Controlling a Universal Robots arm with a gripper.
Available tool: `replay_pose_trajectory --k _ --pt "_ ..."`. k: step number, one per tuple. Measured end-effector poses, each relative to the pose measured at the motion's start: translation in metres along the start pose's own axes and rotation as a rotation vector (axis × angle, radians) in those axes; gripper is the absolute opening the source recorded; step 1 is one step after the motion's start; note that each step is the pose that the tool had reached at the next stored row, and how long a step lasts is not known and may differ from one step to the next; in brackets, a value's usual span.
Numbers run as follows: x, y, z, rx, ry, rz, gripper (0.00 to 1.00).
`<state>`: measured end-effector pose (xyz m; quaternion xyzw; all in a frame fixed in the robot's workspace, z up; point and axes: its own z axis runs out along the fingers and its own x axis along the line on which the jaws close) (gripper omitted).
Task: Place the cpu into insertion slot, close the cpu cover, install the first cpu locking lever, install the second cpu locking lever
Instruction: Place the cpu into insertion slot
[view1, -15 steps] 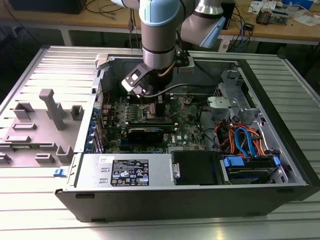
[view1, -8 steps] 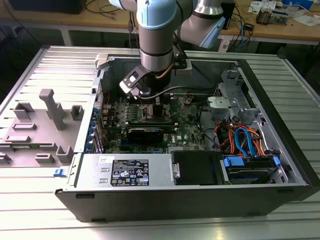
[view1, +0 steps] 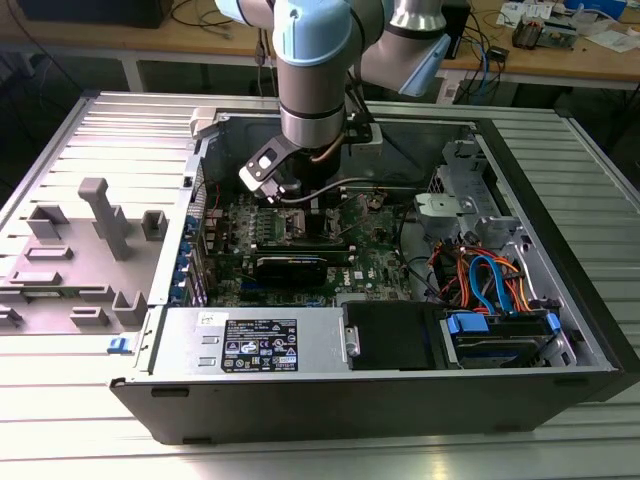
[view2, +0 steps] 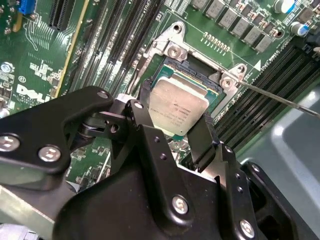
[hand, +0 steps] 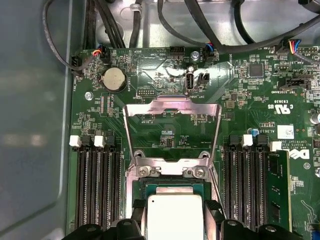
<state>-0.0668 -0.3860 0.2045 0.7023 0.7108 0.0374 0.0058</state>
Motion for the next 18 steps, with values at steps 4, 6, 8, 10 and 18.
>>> replay_pose_trajectory --k 4,6,8,10,18 --pt "0.0013 -0.0001 0.0027 -0.0005 -0.0016 0.008 0.55" --pt "0.0015 -0.0001 0.0028 -0.0005 -0.0010 0.009 0.55" --pt "0.0016 -0.0002 0.0027 -0.0004 -0.0010 0.009 0.55" --pt "0.0018 -0.0001 0.0028 -0.0006 -0.0009 0.011 0.55" --pt "0.0034 -0.0003 0.0062 0.0001 -0.0022 0.023 0.55"
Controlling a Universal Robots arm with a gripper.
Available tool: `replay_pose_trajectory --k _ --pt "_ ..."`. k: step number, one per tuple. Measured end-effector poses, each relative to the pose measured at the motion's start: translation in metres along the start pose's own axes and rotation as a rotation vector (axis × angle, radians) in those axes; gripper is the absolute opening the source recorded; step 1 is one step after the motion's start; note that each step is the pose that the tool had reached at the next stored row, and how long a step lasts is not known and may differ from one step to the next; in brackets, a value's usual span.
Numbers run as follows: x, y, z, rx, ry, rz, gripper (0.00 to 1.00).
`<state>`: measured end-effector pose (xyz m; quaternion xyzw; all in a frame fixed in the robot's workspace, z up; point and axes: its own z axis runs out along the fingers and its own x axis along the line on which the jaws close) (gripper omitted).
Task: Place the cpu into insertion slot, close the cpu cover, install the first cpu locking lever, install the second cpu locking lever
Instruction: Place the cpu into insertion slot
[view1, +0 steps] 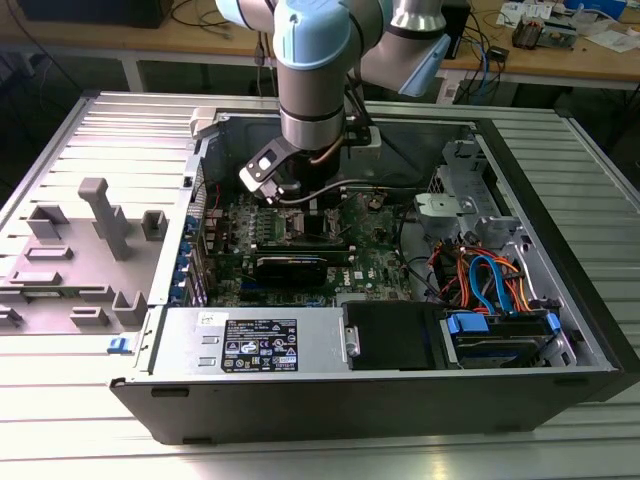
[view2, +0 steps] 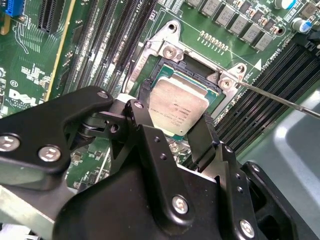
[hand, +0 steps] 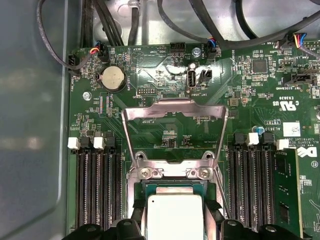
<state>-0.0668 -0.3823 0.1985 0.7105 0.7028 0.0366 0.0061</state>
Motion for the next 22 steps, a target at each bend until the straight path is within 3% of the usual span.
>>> replay_pose_trajectory --k 9,11,22 --pt "0.0002 0.0000 0.0009 -0.0005 0.0015 0.001 0.55" --pt "0.0001 0.0000 0.0009 -0.0007 0.0009 0.001 0.62" --pt "0.0001 0.0001 -0.0013 -0.0002 0.0003 0.001 0.62"
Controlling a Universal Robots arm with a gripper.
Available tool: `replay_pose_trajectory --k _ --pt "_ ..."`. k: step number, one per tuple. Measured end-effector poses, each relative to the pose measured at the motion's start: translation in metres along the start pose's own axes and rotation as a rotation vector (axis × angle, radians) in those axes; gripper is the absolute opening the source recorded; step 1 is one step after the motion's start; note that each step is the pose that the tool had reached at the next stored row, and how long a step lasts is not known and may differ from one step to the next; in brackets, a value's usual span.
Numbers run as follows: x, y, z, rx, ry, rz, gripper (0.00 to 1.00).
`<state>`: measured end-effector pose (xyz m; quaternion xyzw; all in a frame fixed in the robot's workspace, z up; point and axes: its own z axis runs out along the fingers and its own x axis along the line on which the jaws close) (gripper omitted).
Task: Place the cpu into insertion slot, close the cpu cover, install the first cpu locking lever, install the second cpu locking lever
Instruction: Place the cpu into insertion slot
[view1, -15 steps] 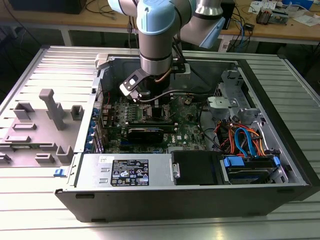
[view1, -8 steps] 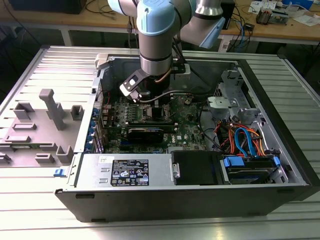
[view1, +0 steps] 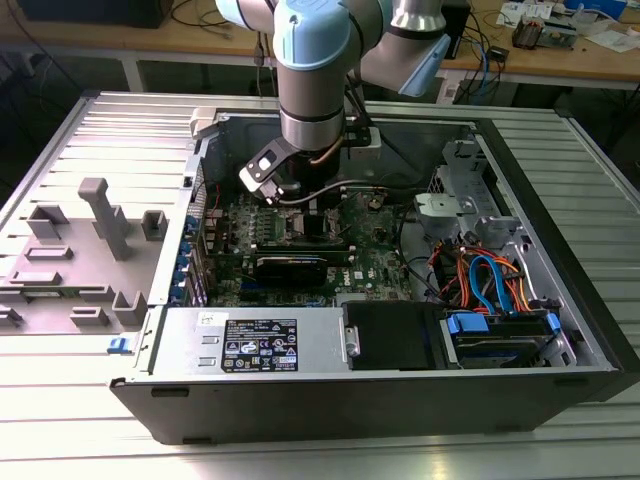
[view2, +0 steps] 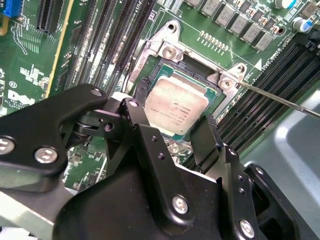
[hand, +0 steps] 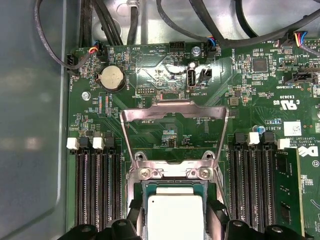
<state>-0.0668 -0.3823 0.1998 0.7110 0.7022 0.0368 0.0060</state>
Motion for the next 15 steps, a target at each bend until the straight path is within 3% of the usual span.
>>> replay_pose_trajectory --k 10,12,13,15 --pt "0.0007 0.0014 -0.0160 0.0040 -0.0001 0.000 0.62" --pt "0.0008 0.0015 -0.0169 0.0046 0.0002 0.000 0.62" --pt "0.0008 0.0014 -0.0170 0.0048 0.0000 0.000 0.54" --pt "0.0008 0.0014 -0.0171 0.0049 -0.0001 0.000 0.54"
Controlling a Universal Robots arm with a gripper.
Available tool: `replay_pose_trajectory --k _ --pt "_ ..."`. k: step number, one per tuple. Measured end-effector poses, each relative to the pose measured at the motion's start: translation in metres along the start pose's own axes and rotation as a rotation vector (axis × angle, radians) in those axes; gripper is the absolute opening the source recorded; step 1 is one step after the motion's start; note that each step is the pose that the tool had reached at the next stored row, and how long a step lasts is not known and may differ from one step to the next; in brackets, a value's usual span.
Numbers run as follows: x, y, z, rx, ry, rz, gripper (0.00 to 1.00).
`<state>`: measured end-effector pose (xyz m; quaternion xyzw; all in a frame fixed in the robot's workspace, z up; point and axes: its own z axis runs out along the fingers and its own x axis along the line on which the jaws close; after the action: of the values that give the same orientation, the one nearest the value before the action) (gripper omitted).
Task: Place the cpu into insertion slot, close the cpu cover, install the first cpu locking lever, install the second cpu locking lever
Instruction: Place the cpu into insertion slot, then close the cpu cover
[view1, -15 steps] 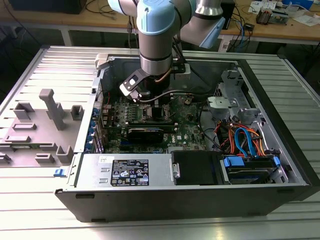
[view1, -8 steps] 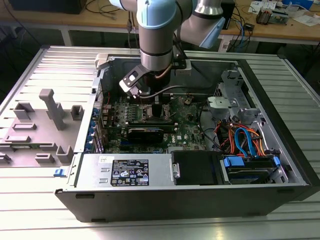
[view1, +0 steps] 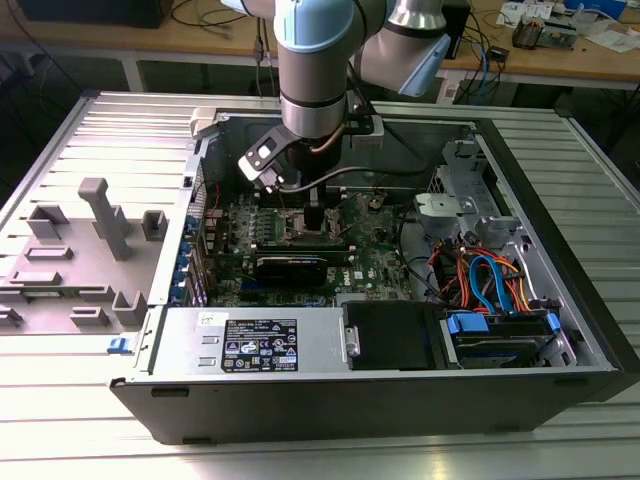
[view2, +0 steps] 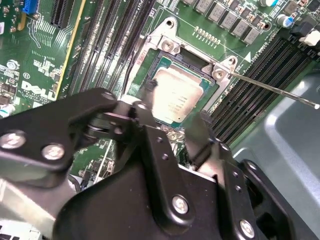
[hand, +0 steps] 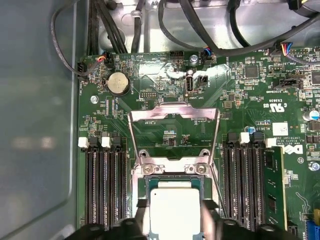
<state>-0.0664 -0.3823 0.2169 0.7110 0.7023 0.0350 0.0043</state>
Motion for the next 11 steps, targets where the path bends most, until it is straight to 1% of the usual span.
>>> replay_pose_trajectory --k 1,2,3,4,5,11 --pt "0.0000 0.0000 0.0000 0.0000 0.0000 0.000 0.47" --pt "0.0000 0.0000 0.0000 0.0000 0.0000 0.000 0.47" --pt "0.0000 0.0000 0.0000 0.0001 0.0001 0.000 0.35" --pt "0.0000 0.0000 0.0000 0.0001 0.0000 0.000 0.35" --pt "0.0004 0.0010 -0.0073 0.0108 0.0004 -0.005 0.11" --pt "0.0003 0.0010 -0.0074 0.0112 0.0004 -0.010 0.11"
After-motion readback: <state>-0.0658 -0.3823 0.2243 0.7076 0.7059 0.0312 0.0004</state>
